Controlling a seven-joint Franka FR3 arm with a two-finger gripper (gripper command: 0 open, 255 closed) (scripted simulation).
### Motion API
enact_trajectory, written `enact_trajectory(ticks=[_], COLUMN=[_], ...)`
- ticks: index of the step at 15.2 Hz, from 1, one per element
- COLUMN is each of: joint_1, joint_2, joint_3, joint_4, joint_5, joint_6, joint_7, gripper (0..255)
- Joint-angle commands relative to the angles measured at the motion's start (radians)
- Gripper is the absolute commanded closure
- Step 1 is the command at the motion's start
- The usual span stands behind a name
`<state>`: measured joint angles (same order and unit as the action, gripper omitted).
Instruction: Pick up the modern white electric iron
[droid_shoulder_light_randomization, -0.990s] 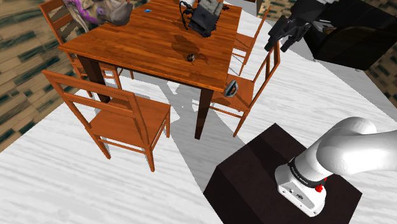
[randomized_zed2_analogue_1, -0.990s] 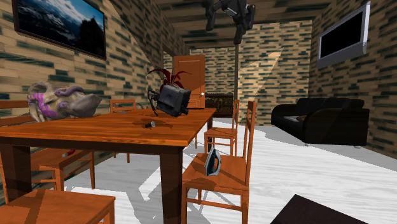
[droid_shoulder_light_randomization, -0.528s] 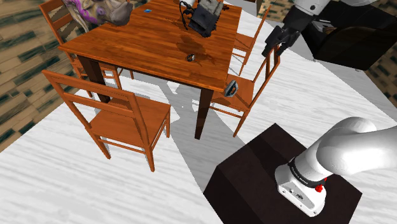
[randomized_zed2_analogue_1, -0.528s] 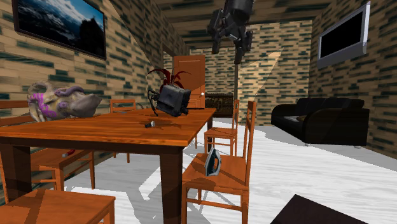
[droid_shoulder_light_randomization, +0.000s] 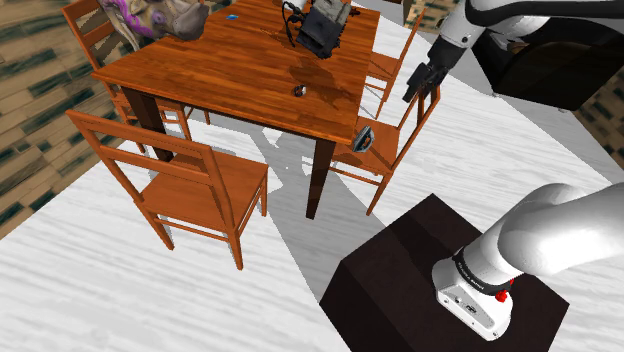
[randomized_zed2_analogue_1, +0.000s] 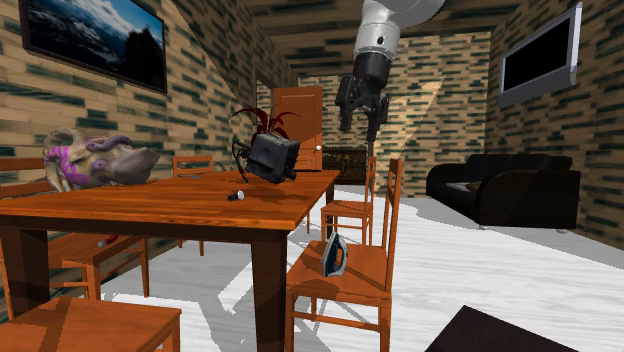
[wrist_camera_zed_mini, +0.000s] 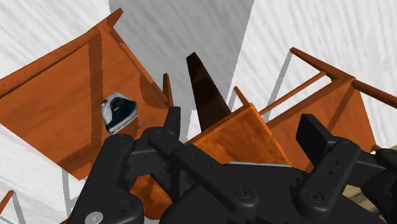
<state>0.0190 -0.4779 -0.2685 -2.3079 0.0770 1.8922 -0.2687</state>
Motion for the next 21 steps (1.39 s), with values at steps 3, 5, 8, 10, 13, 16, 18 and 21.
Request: enact_trajectory(ticks=[3,5,8,10,13,16,18,21], joint_1=[0.01,0.015,0.021,0.02,0.007,-0.02,-0.043,-0.086], joint_2=[0.134,0.209,0.329,0.413,0.545,0.679,0.768,0.9], joint_3=[-0.074,-0.107,-0.149,-0.17,-0.188,-0.189,-0.182,-0.161], joint_4=[0.035,0.063,0.115,0.157,0.232,0.321,0.387,0.497], joint_5=[0.018,0.037,0.079,0.114,0.173,0.231,0.265,0.306], joint_6=[0.06,0.085,0.114,0.128,0.138,0.136,0.13,0.114], joint_7=[-0.142,-0.213,-0.322,-0.396,-0.504,-0.603,-0.661,-0.734], gripper=[0,0,0,0,0,0,0,0])
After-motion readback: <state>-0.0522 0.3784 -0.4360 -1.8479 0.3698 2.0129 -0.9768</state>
